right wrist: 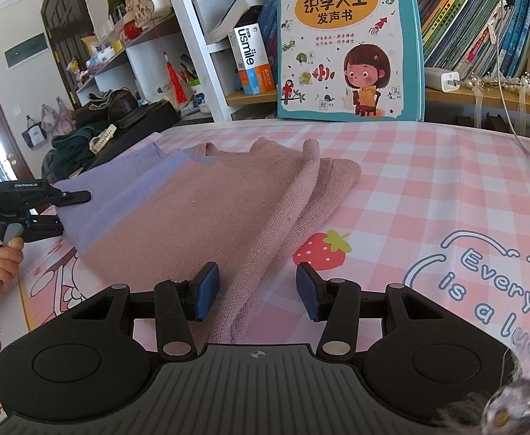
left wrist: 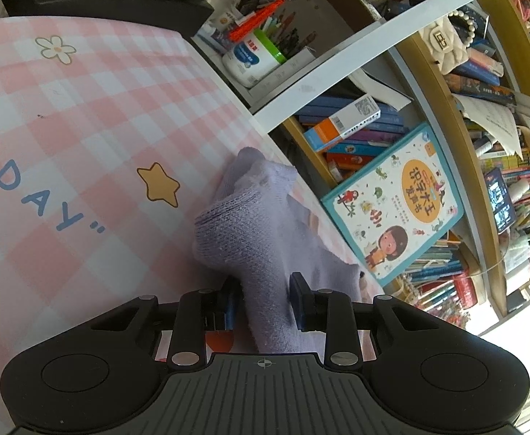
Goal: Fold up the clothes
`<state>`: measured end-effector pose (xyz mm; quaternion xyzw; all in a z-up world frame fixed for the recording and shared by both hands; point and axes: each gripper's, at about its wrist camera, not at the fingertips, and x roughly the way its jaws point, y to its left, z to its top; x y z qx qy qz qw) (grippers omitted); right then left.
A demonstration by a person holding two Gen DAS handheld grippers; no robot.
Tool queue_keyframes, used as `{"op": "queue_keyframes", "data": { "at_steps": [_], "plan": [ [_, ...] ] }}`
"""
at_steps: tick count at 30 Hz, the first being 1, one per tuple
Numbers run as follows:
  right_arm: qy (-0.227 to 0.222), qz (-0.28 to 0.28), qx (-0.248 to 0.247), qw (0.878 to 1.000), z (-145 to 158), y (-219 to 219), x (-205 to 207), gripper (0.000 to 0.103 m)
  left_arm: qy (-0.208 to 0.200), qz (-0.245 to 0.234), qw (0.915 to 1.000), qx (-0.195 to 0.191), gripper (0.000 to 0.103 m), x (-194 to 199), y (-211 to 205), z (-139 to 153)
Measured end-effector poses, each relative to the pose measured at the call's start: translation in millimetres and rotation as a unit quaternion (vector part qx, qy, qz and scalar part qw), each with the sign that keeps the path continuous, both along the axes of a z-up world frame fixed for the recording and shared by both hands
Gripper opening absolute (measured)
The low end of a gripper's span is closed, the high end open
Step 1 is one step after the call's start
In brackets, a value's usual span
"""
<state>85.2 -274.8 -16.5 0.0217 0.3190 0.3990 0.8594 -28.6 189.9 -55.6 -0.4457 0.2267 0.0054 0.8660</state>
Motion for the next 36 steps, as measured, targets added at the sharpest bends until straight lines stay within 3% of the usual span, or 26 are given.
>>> {"op": "queue_keyframes", "data": {
  "at_steps": [5, 10, 28, 33, 36],
  "plan": [
    [0.01, 0.0, 0.012, 1.0, -0.9, -2.8, 1.3, 0.046, -0.01, 0.022, 0.9996, -0.016, 0.029, -4.0, 1.1, -2.0],
    [0.014, 0.0, 0.018, 1.0, -1.0, -5.0, 2.5, 0.046, -0.012, 0.026, 0.9996, -0.006, 0.028, -4.7, -1.6, -1.1],
    [0.013, 0.001, 0.016, 1.0, -1.0, -5.4, 3.6, 0.046, -0.011, 0.013, 0.9996, -0.024, 0.028, -3.9, 4.2, -2.1],
    [0.007, 0.002, 0.008, 1.0, 0.0, -3.4, 1.9, 0.046, -0.019, 0.019, 0.9993, -0.025, 0.015, -5.7, 5.3, -5.6],
    [0.002, 0.002, 0.001, 1.0, 0.4, -1.4, 0.5, 0.046, -0.023, 0.019, 0.9989, -0.035, 0.014, -7.3, 8.1, -7.2]
  ]
}}
